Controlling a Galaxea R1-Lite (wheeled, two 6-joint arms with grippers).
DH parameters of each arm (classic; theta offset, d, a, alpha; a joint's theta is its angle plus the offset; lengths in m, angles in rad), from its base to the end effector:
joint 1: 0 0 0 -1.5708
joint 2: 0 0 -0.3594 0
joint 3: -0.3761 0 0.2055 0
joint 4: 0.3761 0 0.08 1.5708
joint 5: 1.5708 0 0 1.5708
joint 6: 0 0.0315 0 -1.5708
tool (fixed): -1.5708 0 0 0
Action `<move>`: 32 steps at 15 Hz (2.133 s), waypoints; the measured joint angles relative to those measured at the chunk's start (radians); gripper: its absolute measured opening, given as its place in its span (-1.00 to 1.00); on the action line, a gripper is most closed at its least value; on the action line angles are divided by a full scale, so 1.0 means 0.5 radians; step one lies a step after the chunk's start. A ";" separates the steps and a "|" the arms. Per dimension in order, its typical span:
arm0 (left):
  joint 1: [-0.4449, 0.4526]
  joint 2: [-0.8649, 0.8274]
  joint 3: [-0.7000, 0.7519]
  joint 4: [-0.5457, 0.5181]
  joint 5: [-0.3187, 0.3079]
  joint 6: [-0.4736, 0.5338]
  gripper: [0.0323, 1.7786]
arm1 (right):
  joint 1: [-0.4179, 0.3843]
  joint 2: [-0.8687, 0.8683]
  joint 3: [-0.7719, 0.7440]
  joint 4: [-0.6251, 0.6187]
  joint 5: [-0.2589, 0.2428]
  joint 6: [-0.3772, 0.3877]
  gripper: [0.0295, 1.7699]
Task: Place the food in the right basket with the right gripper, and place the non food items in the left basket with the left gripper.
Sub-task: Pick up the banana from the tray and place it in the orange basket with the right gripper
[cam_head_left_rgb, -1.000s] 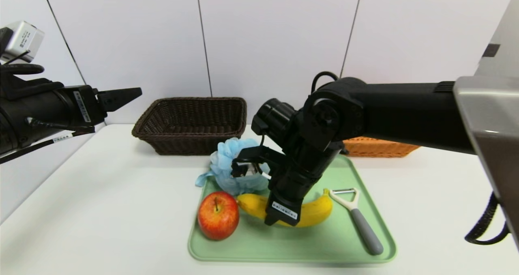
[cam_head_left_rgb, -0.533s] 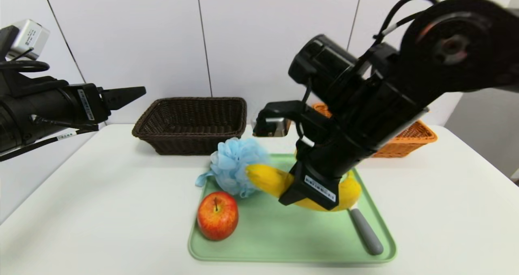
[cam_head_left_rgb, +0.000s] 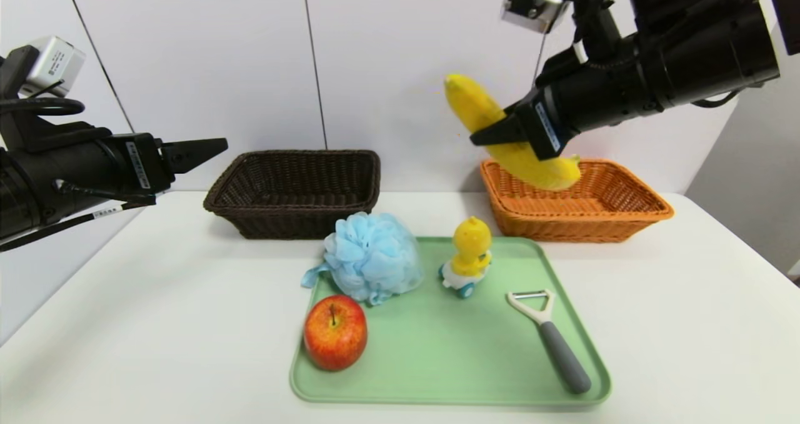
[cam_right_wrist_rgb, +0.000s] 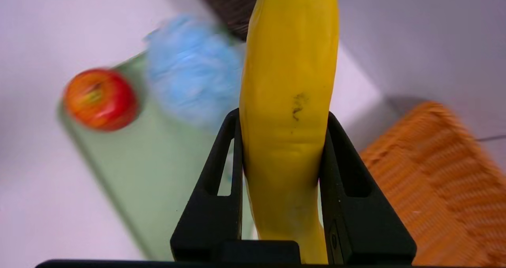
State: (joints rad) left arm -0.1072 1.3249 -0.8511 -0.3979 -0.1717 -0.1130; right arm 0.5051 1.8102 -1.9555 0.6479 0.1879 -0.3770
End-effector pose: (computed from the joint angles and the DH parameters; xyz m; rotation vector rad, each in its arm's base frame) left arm 0.2259 -0.0297 0.3201 -0.1147 0.0918 -0.2742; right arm 0.3128 0.1797 0.3981 -0.4350 0.3732 0.7672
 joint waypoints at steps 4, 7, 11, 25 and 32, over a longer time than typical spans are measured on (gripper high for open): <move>-0.001 -0.004 0.005 -0.009 0.002 -0.002 0.90 | -0.468 0.123 0.004 -0.246 -0.052 0.007 -0.41; -0.001 -0.013 0.006 -0.014 0.009 -0.006 0.90 | -0.722 0.308 0.005 -0.439 -0.048 0.017 -0.41; 0.001 -0.027 0.014 -0.011 0.006 -0.006 0.90 | -0.906 0.581 0.006 -0.640 -0.037 0.020 -0.41; 0.003 -0.038 0.015 -0.014 0.016 -0.006 0.90 | -0.951 1.008 0.019 -0.697 -0.184 -0.064 -0.41; 0.004 -0.031 0.009 -0.011 0.014 -0.005 0.90 | -0.942 1.029 0.023 -0.779 -0.186 -0.078 0.25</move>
State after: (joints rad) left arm -0.1053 1.3094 -0.8466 -0.4036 -0.1645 -0.1153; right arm 0.0340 2.3249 -1.9440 0.2583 0.0947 -0.4160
